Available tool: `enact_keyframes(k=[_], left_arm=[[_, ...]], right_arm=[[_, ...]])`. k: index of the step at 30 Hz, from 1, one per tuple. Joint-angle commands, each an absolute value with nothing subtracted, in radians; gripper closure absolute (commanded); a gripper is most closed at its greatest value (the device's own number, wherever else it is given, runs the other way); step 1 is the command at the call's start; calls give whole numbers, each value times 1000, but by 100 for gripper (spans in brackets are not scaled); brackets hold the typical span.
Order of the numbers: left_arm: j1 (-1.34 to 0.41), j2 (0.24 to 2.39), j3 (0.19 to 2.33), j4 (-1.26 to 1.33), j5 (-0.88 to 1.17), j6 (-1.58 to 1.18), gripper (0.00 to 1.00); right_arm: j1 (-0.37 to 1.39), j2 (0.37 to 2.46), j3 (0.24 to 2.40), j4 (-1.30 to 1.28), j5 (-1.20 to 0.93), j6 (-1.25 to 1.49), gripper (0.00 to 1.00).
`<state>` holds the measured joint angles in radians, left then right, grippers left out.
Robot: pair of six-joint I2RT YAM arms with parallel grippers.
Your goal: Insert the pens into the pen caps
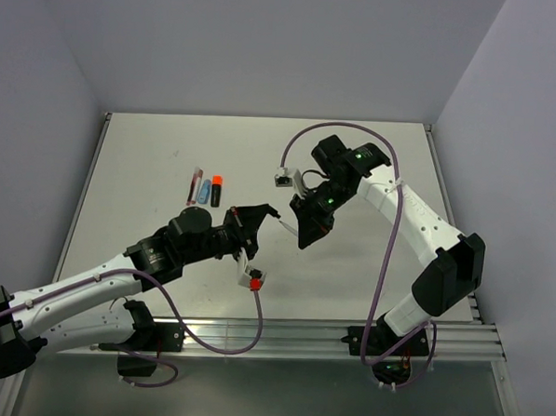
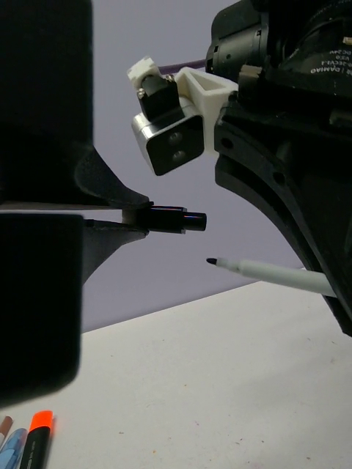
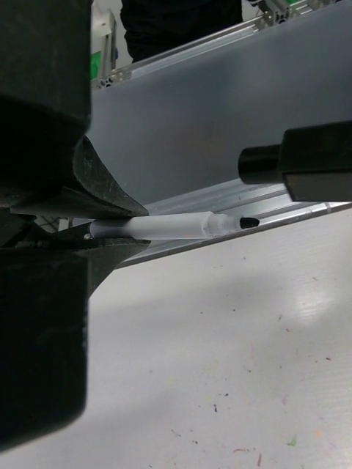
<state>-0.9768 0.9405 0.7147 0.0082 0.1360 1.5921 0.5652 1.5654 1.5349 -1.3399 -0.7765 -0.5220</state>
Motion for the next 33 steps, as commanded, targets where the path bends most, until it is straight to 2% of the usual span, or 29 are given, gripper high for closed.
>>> enact_keyframes(k=[1,33], left_arm=[[-977,937,756,9,144,1562,100],[-986,962,772,-54,176,1546,100]], right_arm=[[574,1514,1528,-1347,-775,-535,100],[584,1537,1578,-1373,-788,-551,100]])
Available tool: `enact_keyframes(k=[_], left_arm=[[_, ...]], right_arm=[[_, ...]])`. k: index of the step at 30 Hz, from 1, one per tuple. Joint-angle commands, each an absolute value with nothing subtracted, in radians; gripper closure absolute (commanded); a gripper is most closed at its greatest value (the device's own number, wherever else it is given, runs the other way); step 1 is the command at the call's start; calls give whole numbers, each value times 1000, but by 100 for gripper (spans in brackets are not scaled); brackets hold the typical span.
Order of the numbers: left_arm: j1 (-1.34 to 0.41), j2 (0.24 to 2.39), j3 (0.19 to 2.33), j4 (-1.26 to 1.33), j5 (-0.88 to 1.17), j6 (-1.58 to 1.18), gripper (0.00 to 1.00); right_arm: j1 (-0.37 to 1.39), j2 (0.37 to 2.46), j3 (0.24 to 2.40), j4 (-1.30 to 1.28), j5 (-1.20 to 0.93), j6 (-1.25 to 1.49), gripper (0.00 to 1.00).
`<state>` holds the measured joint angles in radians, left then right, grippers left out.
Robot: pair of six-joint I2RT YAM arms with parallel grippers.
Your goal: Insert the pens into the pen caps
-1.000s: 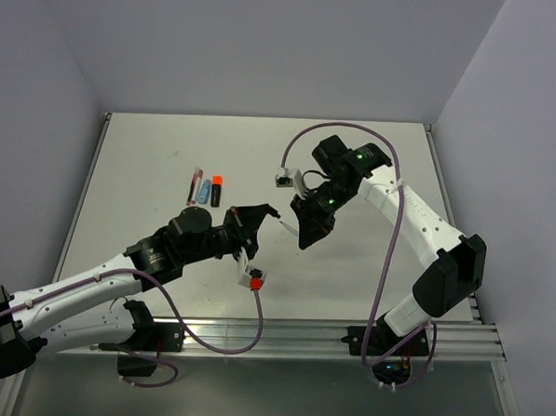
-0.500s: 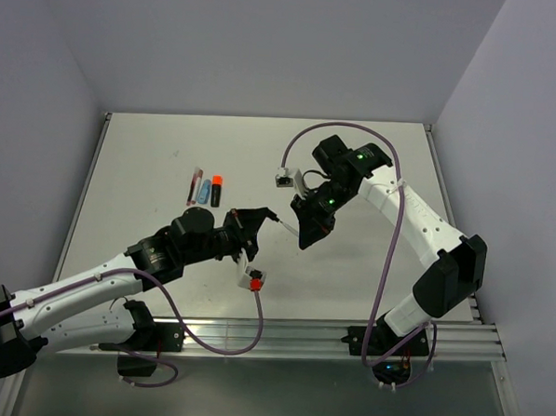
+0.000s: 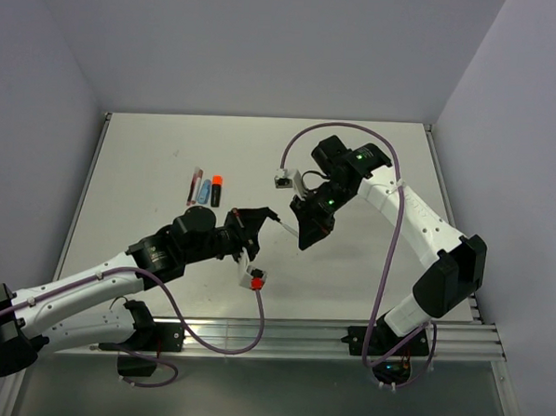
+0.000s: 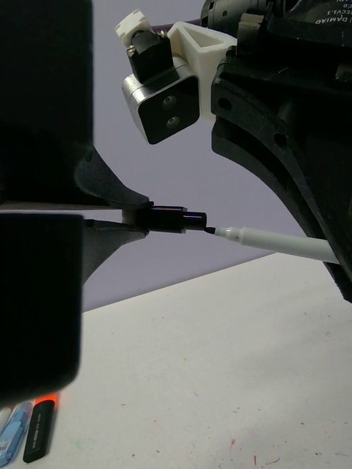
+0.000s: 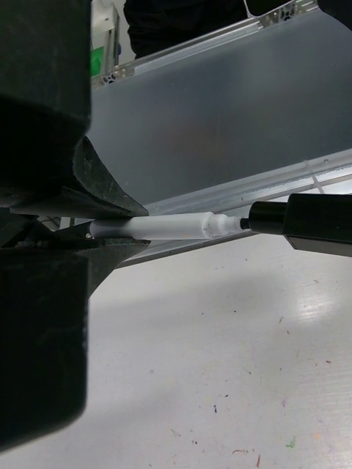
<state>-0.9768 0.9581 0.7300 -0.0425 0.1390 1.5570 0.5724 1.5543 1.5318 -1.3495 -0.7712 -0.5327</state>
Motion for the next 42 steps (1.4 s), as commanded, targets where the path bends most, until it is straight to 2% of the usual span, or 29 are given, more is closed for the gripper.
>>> enact_keyframes(k=[1,20,42], left_arm=[[-989,965,773,-61,179,1549,100],[-1011,962,782,-195,207,1597,100],[-1049,983,836,-212,218,1532,100]], right_arm=[[584,1537,1583,-1373,-790,-551,100],[584,1536,1594,-1374,-787,-554,100],[592,1580,1647,-1359,-792,-529,100]])
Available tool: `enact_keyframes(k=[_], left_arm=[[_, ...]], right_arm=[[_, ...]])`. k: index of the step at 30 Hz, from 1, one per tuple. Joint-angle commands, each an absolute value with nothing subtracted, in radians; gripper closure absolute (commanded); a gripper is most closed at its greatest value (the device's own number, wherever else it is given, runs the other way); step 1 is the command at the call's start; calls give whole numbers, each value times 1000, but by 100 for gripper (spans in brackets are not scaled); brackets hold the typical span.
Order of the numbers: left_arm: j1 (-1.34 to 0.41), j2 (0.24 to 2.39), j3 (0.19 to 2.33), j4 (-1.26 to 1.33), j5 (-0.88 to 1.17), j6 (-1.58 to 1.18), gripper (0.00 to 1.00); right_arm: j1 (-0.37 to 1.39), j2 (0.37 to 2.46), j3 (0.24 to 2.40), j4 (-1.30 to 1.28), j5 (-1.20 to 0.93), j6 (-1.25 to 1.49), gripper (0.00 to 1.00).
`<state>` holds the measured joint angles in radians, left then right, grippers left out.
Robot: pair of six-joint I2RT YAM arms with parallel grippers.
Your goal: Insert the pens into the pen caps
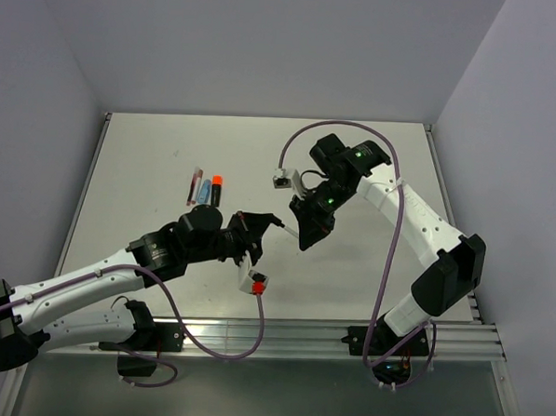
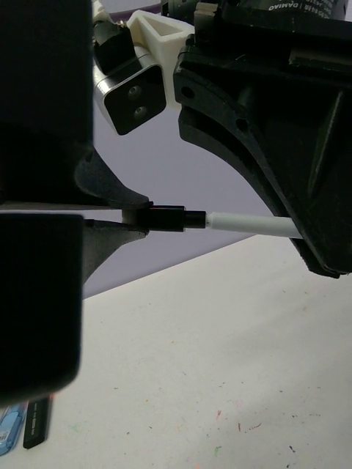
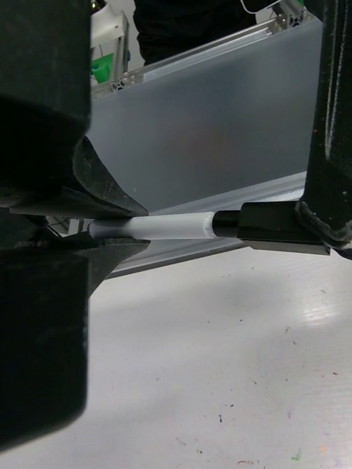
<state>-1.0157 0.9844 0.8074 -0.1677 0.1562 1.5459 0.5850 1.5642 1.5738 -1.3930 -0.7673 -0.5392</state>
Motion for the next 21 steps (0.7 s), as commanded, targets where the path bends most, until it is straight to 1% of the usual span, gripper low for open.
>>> enact_keyframes(k=[1,5,21], left_arm=[[-1054,983,835,-218,216,1535,100],[-1084,982,816,-216,204,1586,100],[-1170,1002,814,-181,225,1508,100]], right_arm=[[592,1583,1652,-1353,-787,-523,100],[594,1598,1686,-1348,-793,-511,100],[641,1623,1793,-1313,-787,-508,100]])
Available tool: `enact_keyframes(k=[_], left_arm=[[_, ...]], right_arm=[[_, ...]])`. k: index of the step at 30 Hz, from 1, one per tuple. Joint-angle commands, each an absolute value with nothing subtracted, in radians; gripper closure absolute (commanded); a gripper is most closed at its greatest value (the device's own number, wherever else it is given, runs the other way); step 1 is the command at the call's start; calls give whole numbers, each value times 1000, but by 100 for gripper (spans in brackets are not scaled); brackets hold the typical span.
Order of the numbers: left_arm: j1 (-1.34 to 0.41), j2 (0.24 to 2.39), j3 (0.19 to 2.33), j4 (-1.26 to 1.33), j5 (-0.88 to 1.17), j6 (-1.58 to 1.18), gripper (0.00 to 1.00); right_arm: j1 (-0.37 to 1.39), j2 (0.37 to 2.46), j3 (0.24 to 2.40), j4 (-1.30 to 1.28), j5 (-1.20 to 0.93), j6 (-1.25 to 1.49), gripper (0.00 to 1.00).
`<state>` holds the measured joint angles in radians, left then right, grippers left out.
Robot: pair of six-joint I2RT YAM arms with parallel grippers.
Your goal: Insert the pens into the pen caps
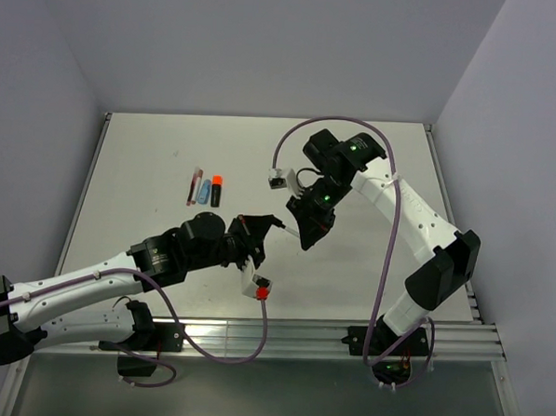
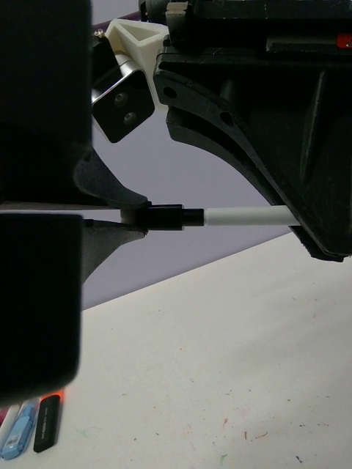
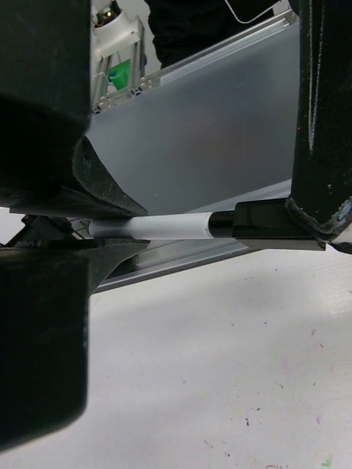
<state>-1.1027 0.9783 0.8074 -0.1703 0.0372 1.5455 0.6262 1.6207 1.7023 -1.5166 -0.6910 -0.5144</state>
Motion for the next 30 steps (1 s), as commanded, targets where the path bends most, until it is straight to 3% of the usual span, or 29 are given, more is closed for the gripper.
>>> enact_keyframes(k=[1,5,19,25,30], left_arm=[[-1173,1005,818,-178,227,1482,100],[-1186,1006,828,-170,233,1438,100],[-1192,1051,923,-245,291,1298,100],[-1198,1048,902,-250,265,1324,100],[-1229,1025,845,-206,195,1377,100]], right_arm=[[641,1624,1793,-1307,-787,-505,100],[650,1602,1770,-1234,-741,-465,100],[845,1493,1655,-1012,-243,-486,100],[865,1488,1658,-1017,-259,-486,100],[845,1470,1677,-1068,-466,-537,100]])
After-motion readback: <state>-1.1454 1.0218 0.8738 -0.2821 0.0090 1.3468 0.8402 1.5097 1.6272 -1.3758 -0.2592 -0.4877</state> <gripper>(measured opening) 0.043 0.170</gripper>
